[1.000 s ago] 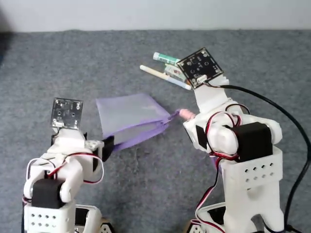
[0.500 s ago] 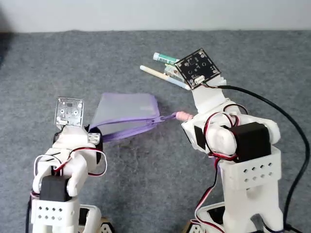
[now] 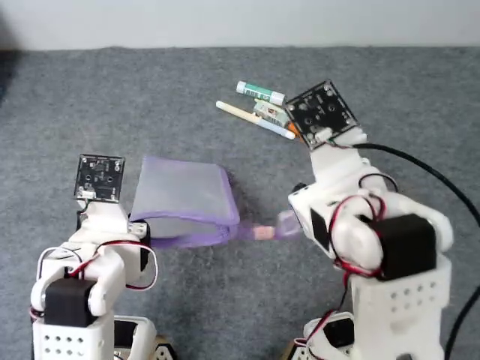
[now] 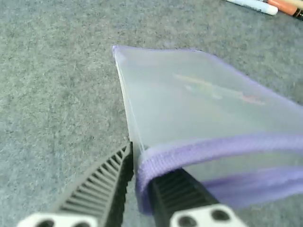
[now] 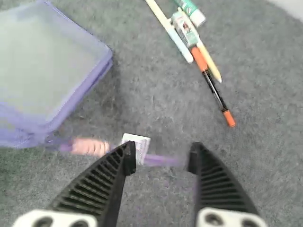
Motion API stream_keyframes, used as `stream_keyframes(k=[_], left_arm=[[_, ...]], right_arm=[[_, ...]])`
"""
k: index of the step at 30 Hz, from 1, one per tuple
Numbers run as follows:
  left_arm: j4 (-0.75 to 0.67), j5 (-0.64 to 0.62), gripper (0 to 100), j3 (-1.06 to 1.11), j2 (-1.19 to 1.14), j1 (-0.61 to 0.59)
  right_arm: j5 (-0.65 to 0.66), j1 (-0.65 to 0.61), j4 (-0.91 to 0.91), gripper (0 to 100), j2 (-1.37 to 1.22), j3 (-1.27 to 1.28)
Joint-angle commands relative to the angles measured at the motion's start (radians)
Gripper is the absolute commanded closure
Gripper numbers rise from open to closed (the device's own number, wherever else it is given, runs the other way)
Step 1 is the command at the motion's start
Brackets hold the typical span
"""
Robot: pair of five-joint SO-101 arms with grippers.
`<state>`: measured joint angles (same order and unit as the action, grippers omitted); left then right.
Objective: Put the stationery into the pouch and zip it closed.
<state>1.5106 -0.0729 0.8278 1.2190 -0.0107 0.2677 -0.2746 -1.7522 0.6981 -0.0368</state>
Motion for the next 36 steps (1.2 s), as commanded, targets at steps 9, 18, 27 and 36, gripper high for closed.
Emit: stream_keyframes(k=[9,18,27,36], left_arm=[[0.028,-0.060,99,-0.104,0.003,-0.012],[0.135,-0.060,99,-0.168,0.003,-0.017],[0.135,-0.060,99,-0.170,0.011,-0.018],[0.135,-0.060,99,-0.166,0.011,-0.018]], right_arm=[[-0.118,0.217,-0.015,78.7,-0.239,-0.083],[-0.110,0.217,-0.012,78.7,-0.783,-0.473],[0.098,0.217,0.094,72.6,-1.297,-0.928],[0.193,0.140,0.102,58.9,-1.664,-1.283]])
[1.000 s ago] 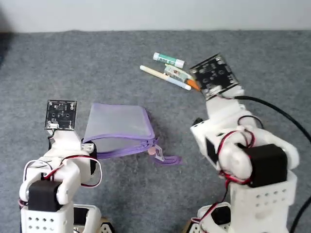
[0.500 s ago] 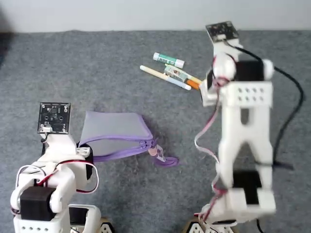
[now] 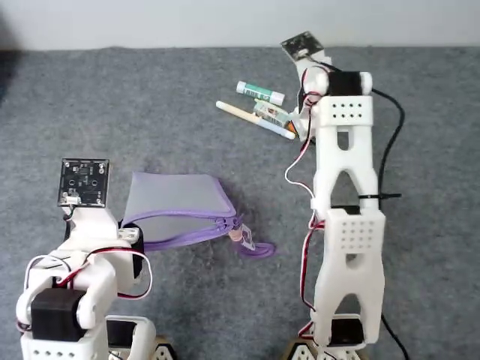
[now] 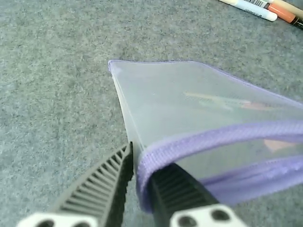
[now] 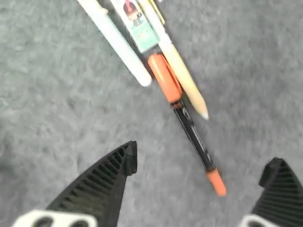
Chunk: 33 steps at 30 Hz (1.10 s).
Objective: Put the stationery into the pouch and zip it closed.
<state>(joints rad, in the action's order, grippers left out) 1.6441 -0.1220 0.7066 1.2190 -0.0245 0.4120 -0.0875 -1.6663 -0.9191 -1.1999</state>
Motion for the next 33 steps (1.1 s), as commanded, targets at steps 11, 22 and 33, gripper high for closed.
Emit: stream_keyframes(k=[11,22,33], left_arm=[[0.002,-0.011,99,-0.044,0.011,-0.005],[-0.002,-0.011,99,-0.027,0.011,-0.005],[-0.005,-0.011,99,-0.018,0.011,-0.005]], right_arm=[[0.068,-0.101,0.265,58.9,-0.309,-0.226],[0.126,-0.084,0.272,86.2,-0.409,-0.226],[0.141,-0.091,-0.024,99.0,-0.404,-0.350]])
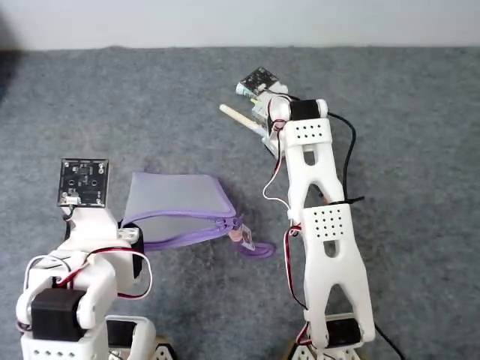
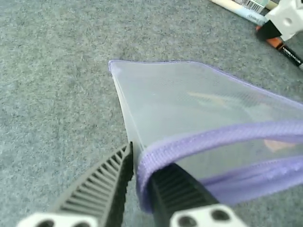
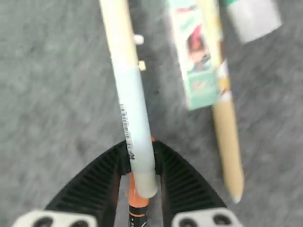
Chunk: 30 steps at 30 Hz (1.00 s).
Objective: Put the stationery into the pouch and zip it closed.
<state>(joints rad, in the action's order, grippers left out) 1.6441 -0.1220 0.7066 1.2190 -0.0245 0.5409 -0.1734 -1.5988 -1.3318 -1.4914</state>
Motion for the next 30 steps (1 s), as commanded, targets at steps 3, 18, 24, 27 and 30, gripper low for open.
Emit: stream_keyframes(k=[3,18,24,27,30], left_arm=[[-0.005,-0.011,99,-0.018,0.011,-0.005],[-0.006,-0.011,99,-0.019,0.011,-0.005],[-0.006,-0.011,99,-0.019,0.011,-0.005],[-0.006,-0.011,99,-0.019,0.011,-0.005],[-0.015,-0.011,99,-0.016,0.011,-0.005]], right_arm=[[0.012,-0.005,-0.188,99.0,0.008,-0.112],[0.006,0.019,-0.202,99.1,0.257,-0.060],[0.005,0.012,-0.202,99.1,0.541,0.239],[-0.026,0.010,-0.199,99.1,0.700,0.413],[-0.058,0.010,-0.197,99.1,0.840,0.546]])
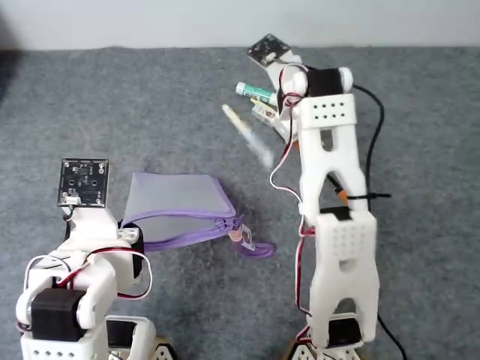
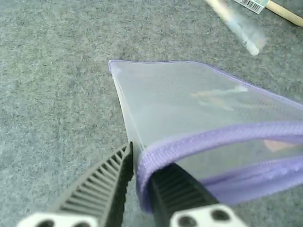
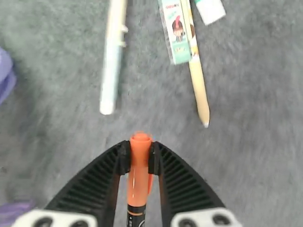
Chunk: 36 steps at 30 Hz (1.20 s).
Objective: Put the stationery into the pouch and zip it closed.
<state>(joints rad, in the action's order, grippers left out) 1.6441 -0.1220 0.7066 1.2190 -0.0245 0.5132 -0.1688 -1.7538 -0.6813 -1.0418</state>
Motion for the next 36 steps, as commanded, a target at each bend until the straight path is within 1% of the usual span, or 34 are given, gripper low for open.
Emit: stream_keyframes(k=[1,6,11,20,26,29,32,36], left_arm=[[-0.020,-0.011,99,-0.015,0.011,-0.005],[-0.020,-0.011,99,-0.018,0.011,-0.002],[-0.020,-0.011,99,-0.018,0.006,-0.003],[-0.020,-0.011,99,-0.022,0.005,-0.003],[-0.015,-0.014,99,-0.102,0.002,-0.003],[-0.012,-0.054,99,-0.130,0.002,0.002],[-0.015,-0.066,99,-0.139,-0.009,0.003],[0.003,-0.068,99,-0.228,-0.118,0.005]], right_arm=[[-0.037,0.005,-0.042,99.1,0.232,0.132],[-0.058,0.004,-0.042,99.1,0.406,0.245],[-0.149,-0.044,-0.042,99.1,0.555,0.250],[-0.405,-0.254,-0.044,99.1,0.814,0.253],[-0.557,-0.426,-0.041,99.1,0.951,0.253],[-0.632,-0.518,-0.028,99.1,0.997,0.253],[-0.698,-0.565,0.047,99.1,1.027,0.253],[-0.721,-0.596,0.193,99.1,1.032,0.253]])
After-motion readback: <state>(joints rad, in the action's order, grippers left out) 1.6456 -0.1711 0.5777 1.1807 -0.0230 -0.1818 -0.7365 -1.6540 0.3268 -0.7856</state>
